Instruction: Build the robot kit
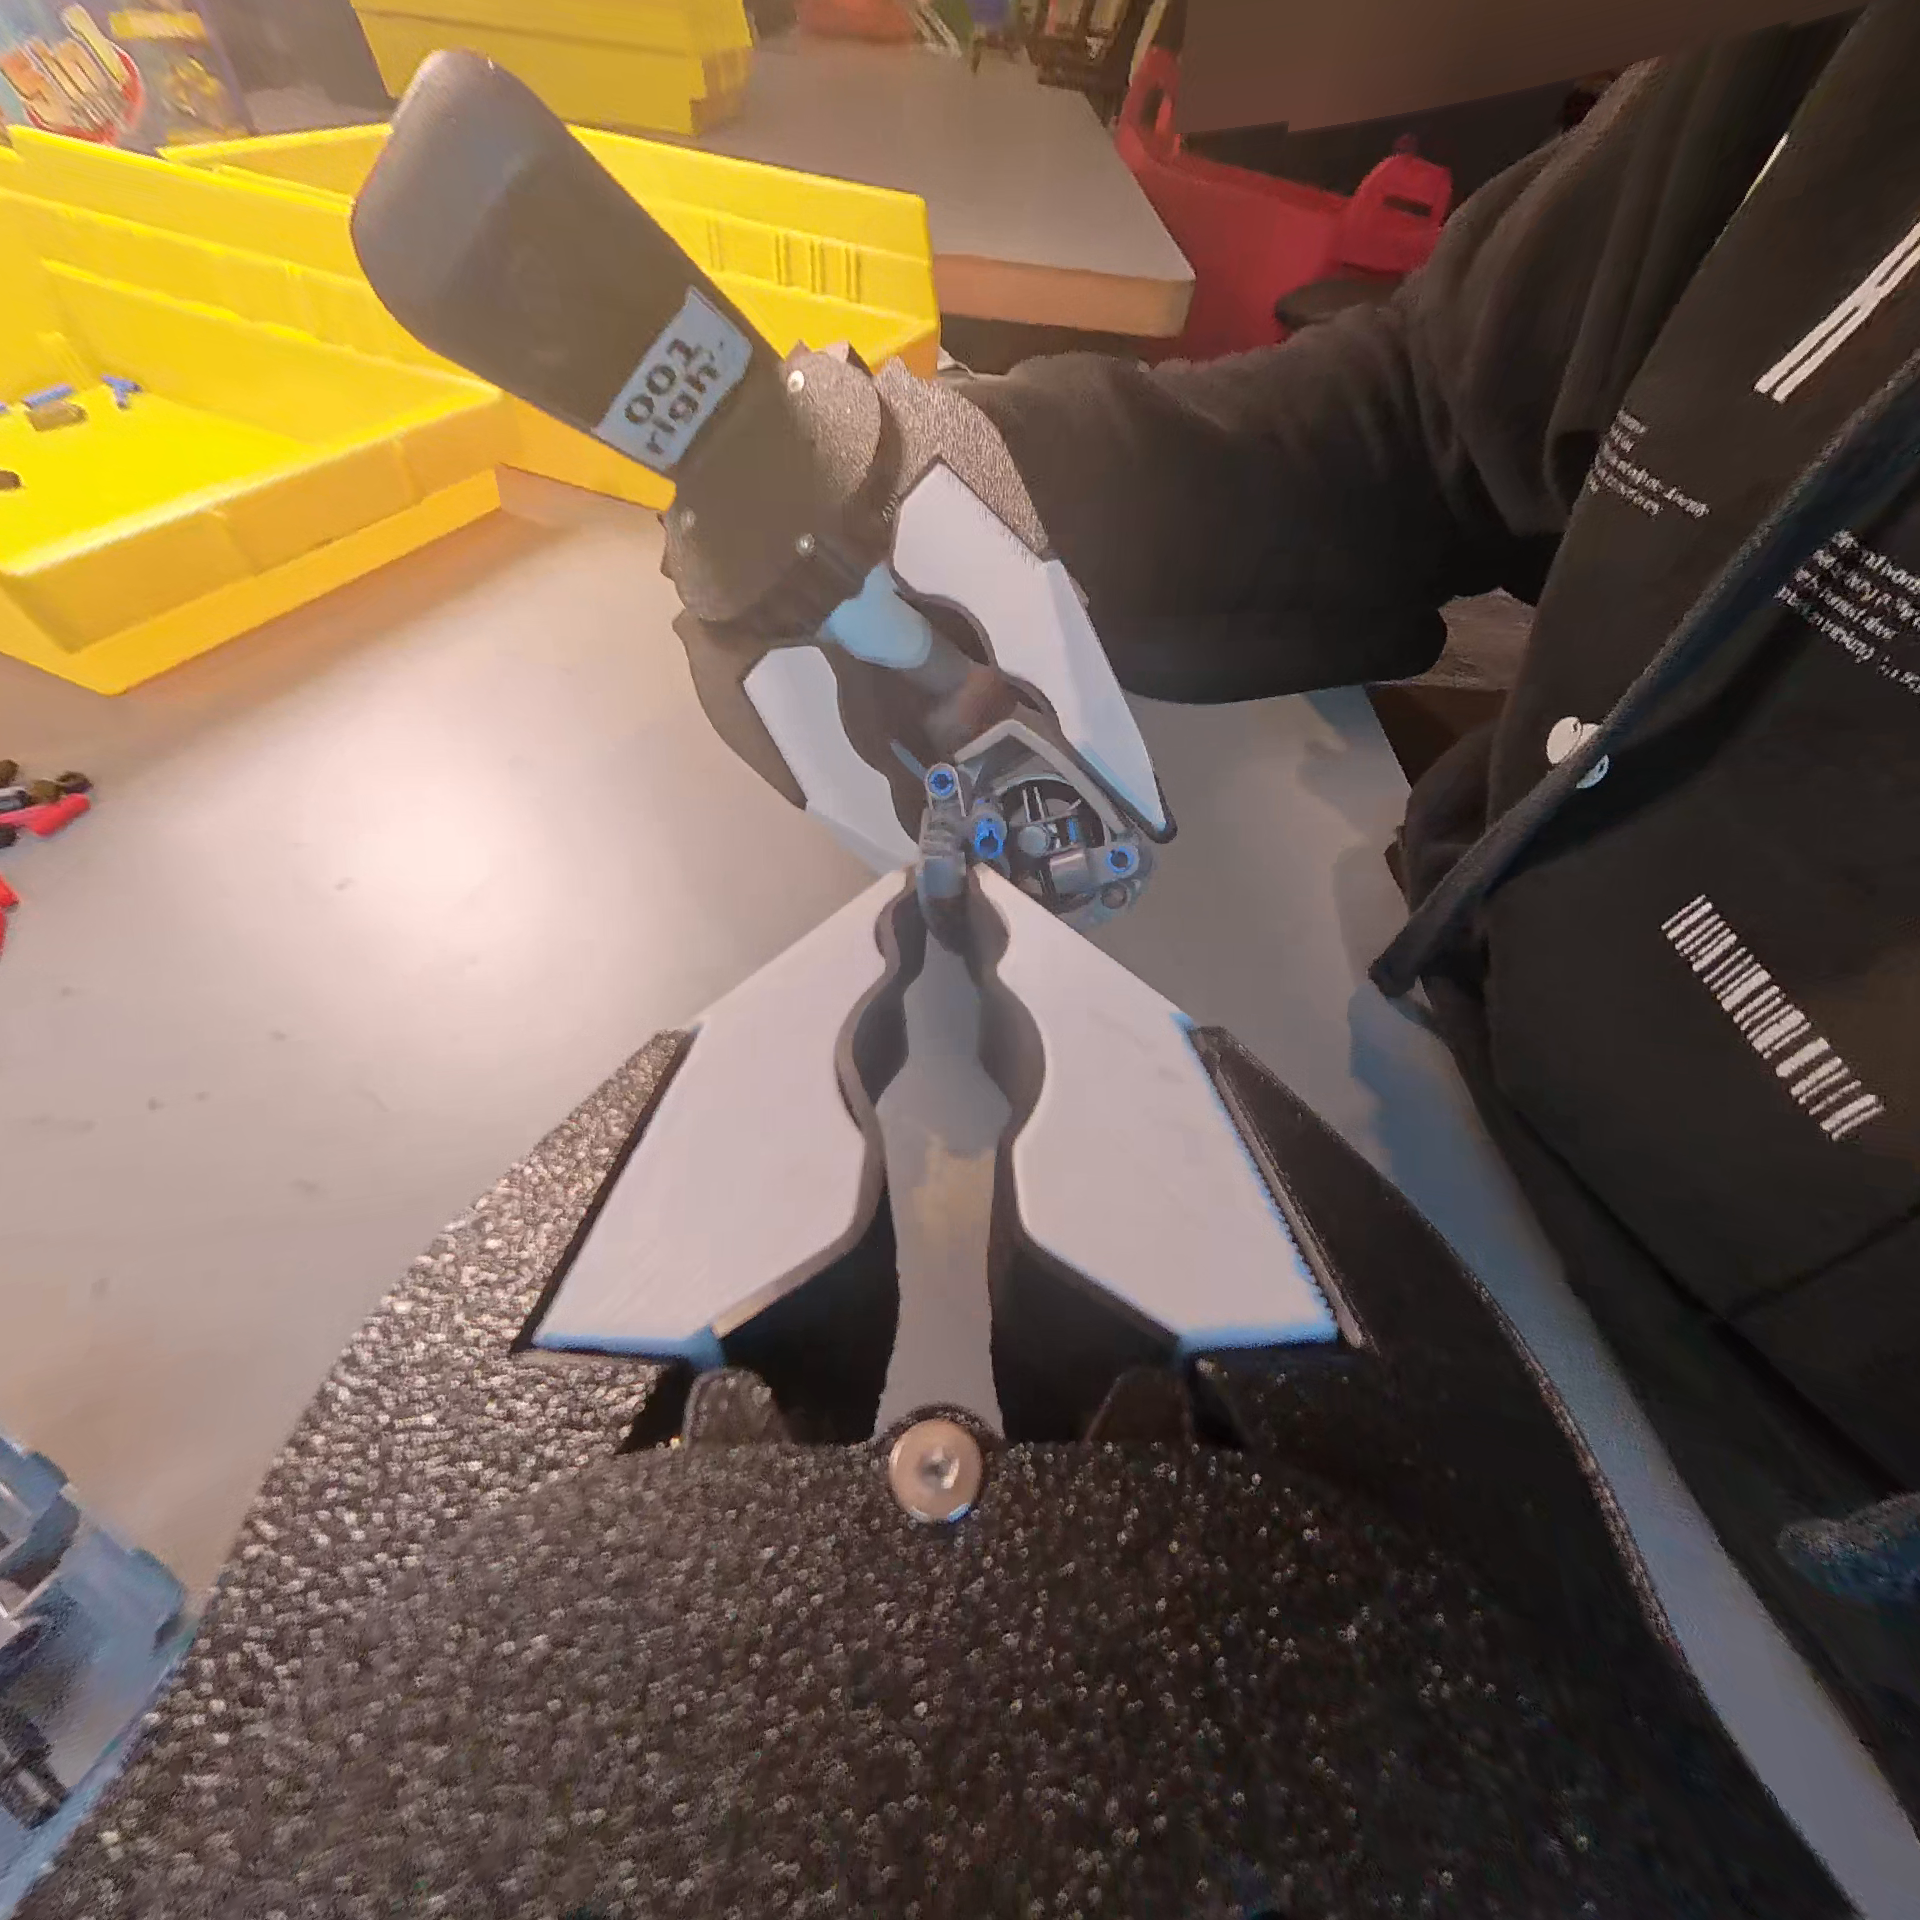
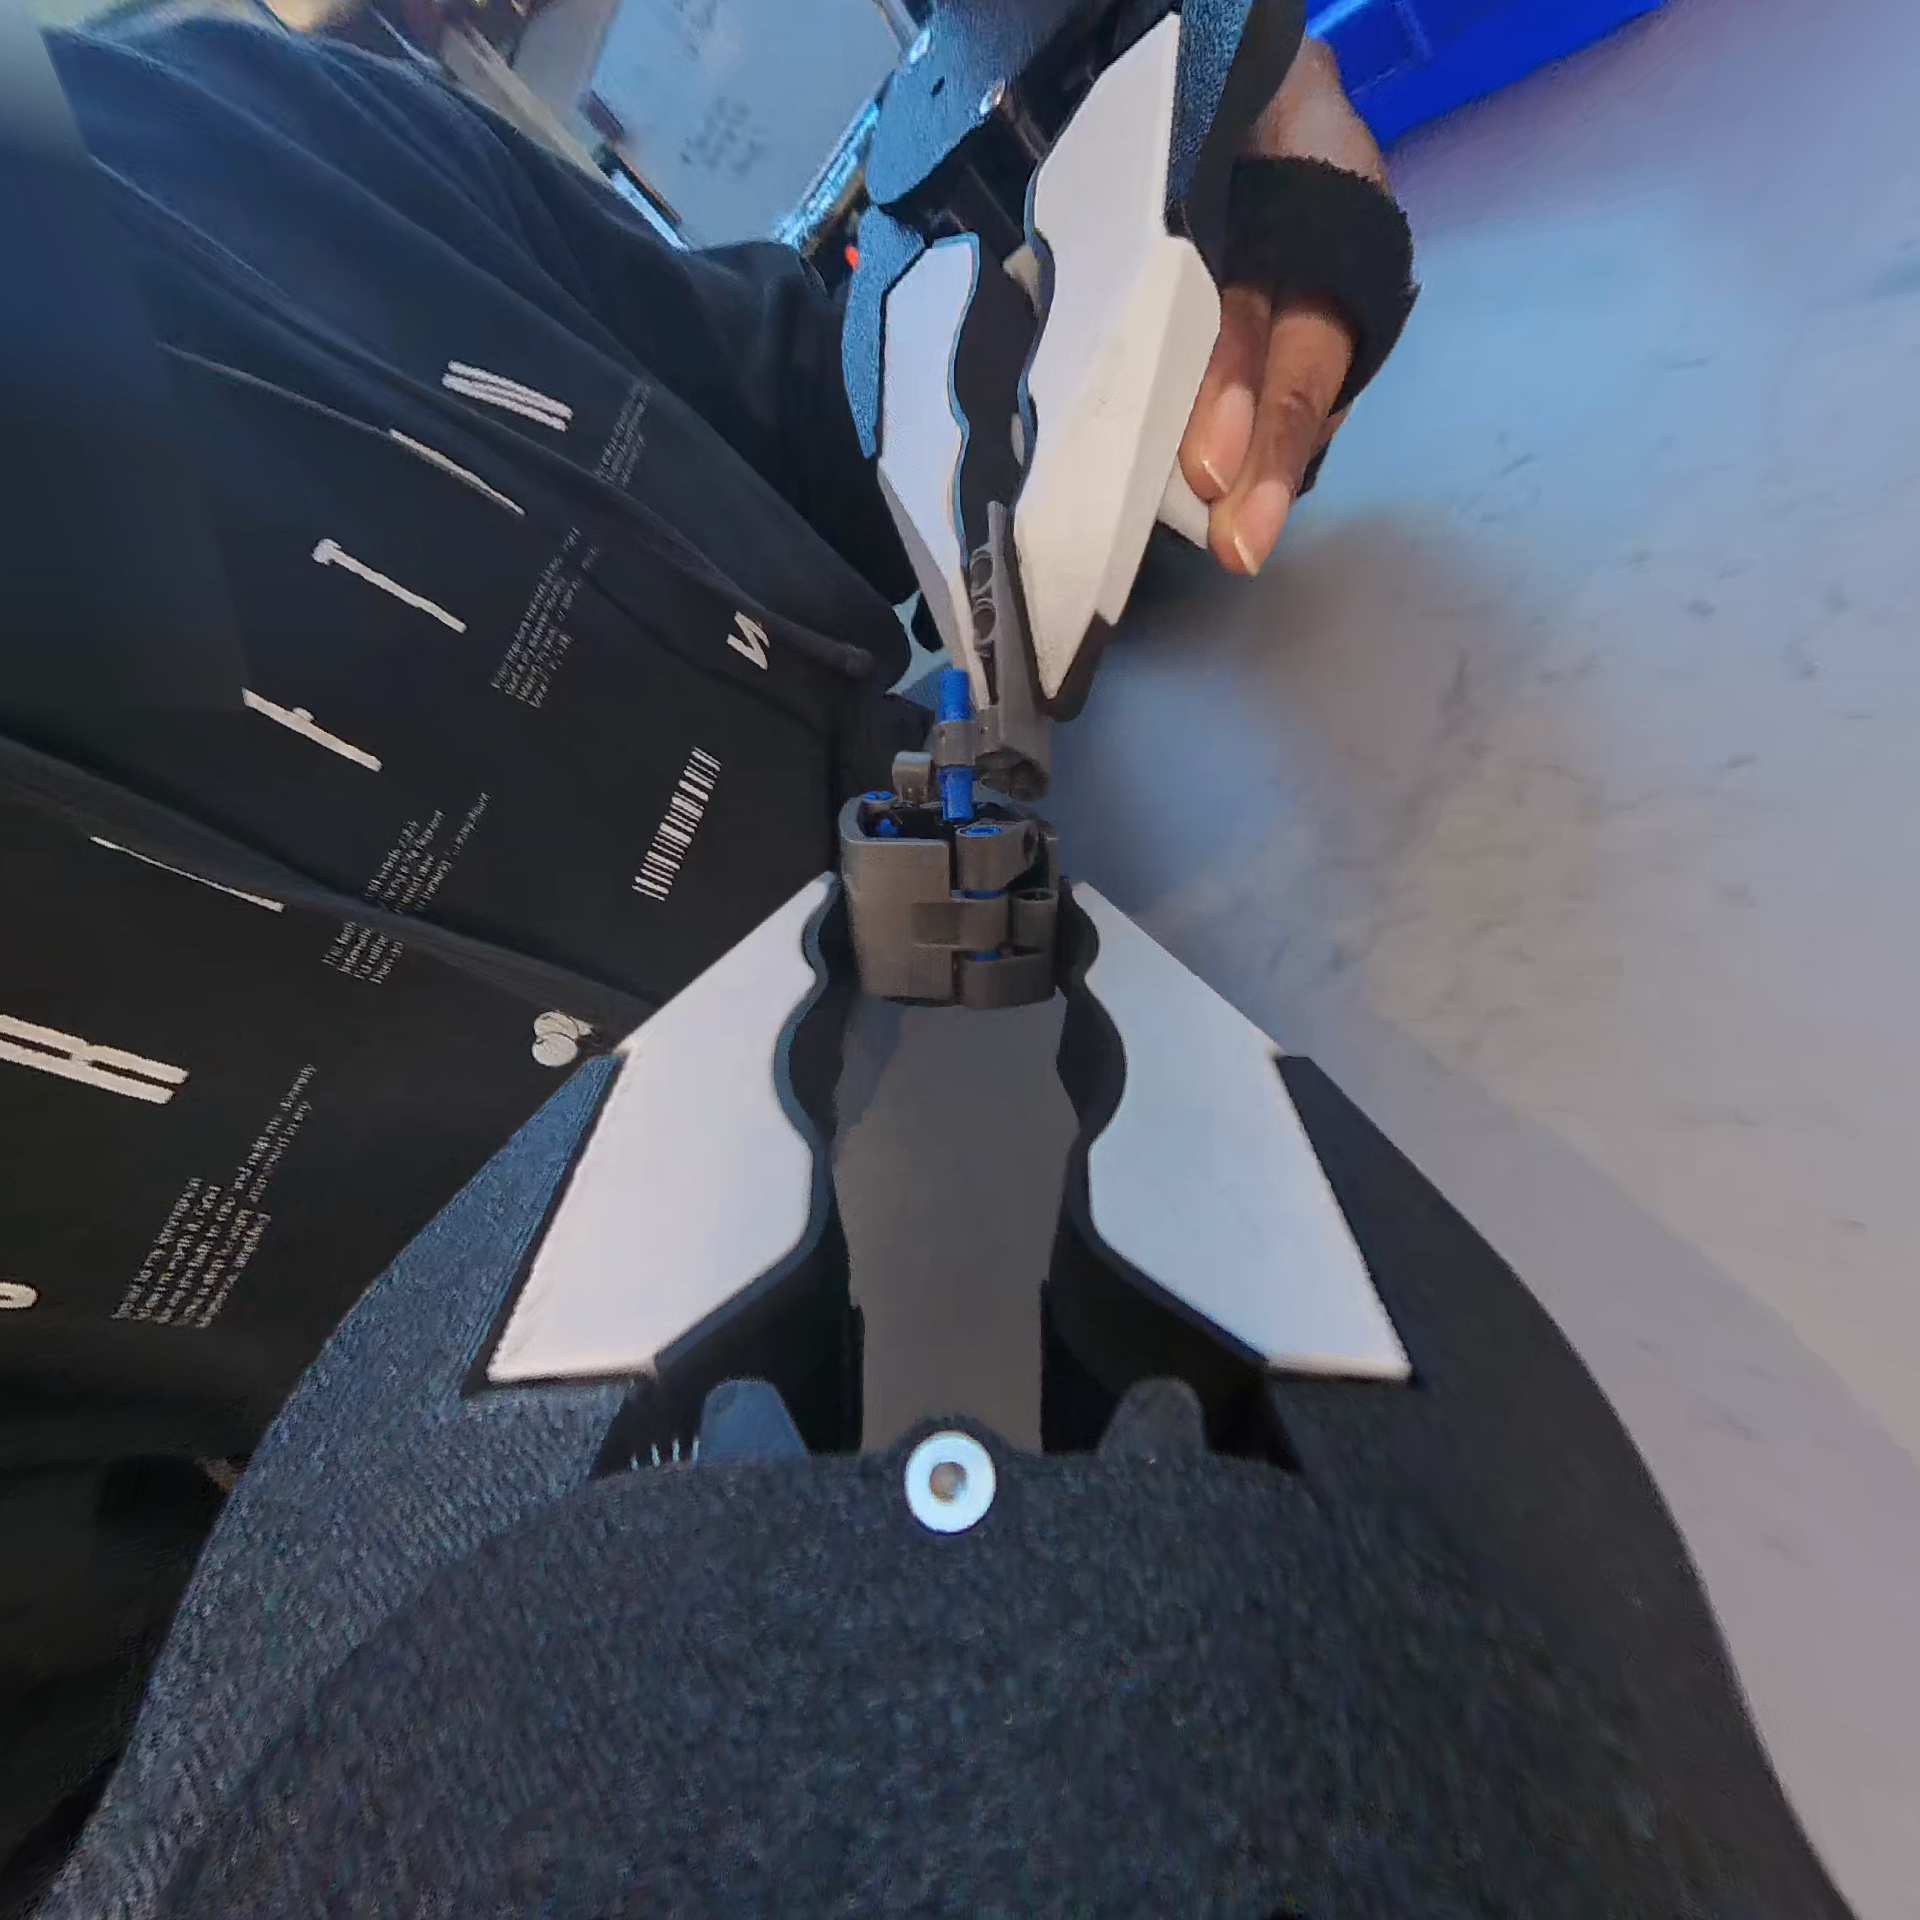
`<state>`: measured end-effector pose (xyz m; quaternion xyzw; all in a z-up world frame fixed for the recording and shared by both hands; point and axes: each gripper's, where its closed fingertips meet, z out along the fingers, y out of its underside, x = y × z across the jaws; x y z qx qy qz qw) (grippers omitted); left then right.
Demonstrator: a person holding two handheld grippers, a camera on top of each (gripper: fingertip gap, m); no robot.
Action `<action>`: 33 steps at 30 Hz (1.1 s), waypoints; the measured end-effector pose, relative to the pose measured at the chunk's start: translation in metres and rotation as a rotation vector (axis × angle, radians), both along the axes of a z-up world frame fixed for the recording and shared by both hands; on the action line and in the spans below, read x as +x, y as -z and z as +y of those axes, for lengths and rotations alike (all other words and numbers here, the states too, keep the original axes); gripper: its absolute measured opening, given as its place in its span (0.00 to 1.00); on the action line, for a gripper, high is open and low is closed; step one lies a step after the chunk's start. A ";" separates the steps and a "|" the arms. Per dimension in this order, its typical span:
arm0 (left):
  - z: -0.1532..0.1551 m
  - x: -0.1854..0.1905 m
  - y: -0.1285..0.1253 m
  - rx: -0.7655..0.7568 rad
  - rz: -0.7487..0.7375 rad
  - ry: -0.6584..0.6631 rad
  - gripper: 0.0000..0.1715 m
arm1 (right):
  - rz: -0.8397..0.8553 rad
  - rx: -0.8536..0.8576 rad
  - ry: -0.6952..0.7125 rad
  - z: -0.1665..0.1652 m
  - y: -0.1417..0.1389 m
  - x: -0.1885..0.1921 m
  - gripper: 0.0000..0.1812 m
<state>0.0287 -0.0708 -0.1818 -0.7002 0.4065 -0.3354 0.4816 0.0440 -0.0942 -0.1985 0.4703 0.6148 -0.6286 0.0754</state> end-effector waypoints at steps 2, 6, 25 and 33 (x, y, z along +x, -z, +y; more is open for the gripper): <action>-0.002 0.001 0.009 -0.003 0.063 0.010 0.03 | -0.028 0.058 -0.015 0.001 0.009 0.004 0.20; -0.008 0.001 0.021 0.005 0.177 0.037 0.03 | -0.047 0.212 -0.036 0.001 0.025 0.006 0.20; 0.008 -0.003 -0.021 0.237 0.035 -0.138 0.03 | 0.138 -0.089 0.148 0.024 -0.034 -0.004 0.19; 0.010 -0.006 -0.020 0.349 0.132 -0.173 0.03 | 0.141 -0.151 0.143 0.024 -0.036 -0.006 0.19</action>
